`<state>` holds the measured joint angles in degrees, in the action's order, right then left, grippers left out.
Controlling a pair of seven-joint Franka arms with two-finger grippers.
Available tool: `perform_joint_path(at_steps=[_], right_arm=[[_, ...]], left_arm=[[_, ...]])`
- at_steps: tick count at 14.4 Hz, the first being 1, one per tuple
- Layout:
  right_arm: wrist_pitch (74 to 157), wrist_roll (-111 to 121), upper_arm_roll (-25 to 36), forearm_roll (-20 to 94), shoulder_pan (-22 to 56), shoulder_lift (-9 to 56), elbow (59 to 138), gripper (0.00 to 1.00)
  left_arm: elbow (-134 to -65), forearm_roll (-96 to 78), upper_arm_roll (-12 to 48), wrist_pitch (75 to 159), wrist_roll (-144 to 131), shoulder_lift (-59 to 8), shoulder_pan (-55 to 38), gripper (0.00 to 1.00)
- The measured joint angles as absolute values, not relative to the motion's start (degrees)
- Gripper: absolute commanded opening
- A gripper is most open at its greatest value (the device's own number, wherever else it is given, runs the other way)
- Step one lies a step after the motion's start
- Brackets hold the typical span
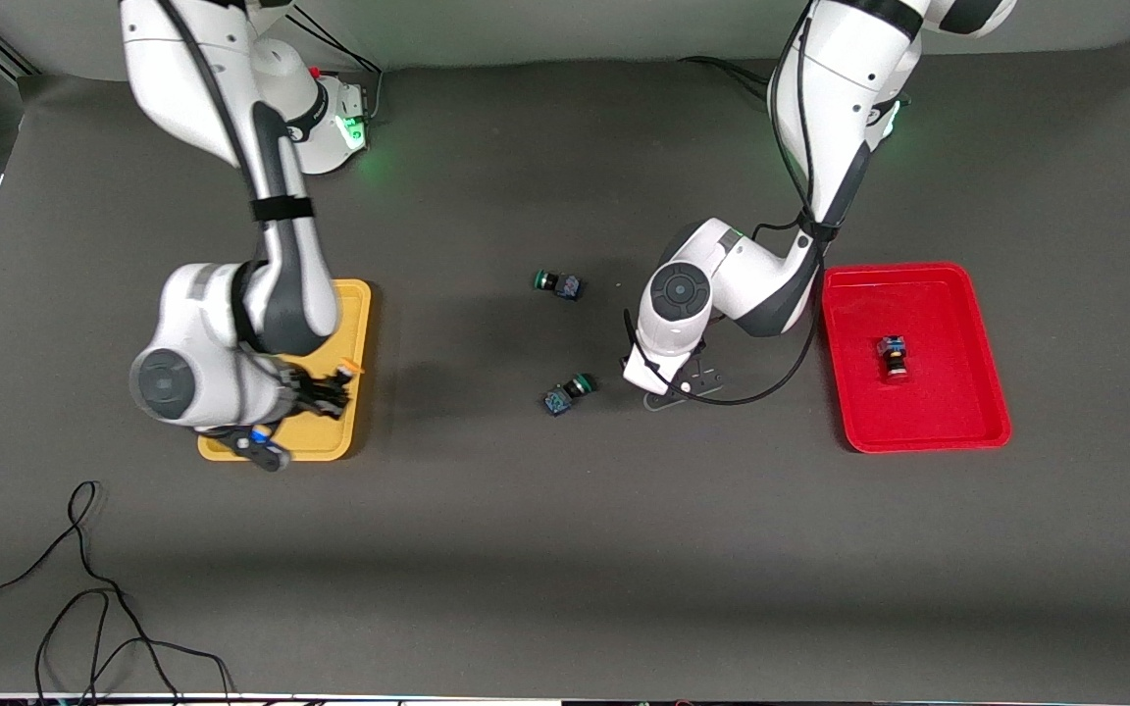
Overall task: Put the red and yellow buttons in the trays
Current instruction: 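Lower the buttons into the yellow and red trays with both grippers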
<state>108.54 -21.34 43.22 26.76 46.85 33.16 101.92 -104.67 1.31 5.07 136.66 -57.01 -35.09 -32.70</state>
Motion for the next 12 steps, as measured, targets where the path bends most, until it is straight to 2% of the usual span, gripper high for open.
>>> perform_joint_path(at_steps=[3,4,6,8,12], right_arm=[[113.12,-17.05,43.13,26.79,46.24,34.74,105.5,0.24],[114.42,-16.21,43.07,26.8,46.23,35.31,106.25,0.31],[115.23,-15.65,42.99,26.82,46.25,35.94,106.73,1.0],[115.4,-15.64,42.98,27.05,46.25,36.19,106.73,1.0],[115.49,-15.64,42.97,27.32,46.26,36.2,106.69,1.0]], left_arm=[[-101.29,0.77,4.9,128.13,-52.79,-30.83,-31.09,0.06],[-100.52,-0.58,4.78,123.65,-48.87,-28.01,-29.74,0.06],[-100.2,-2.55,4.49,113.72,-39.96,-21.51,-25.25,0.06],[-101.26,-2.83,4.12,106.39,-31.4,-16.19,-19.08,0.06],[-108.43,1.99,3.51,105.89,-13.08,-11.89,-6.27,0.07]])
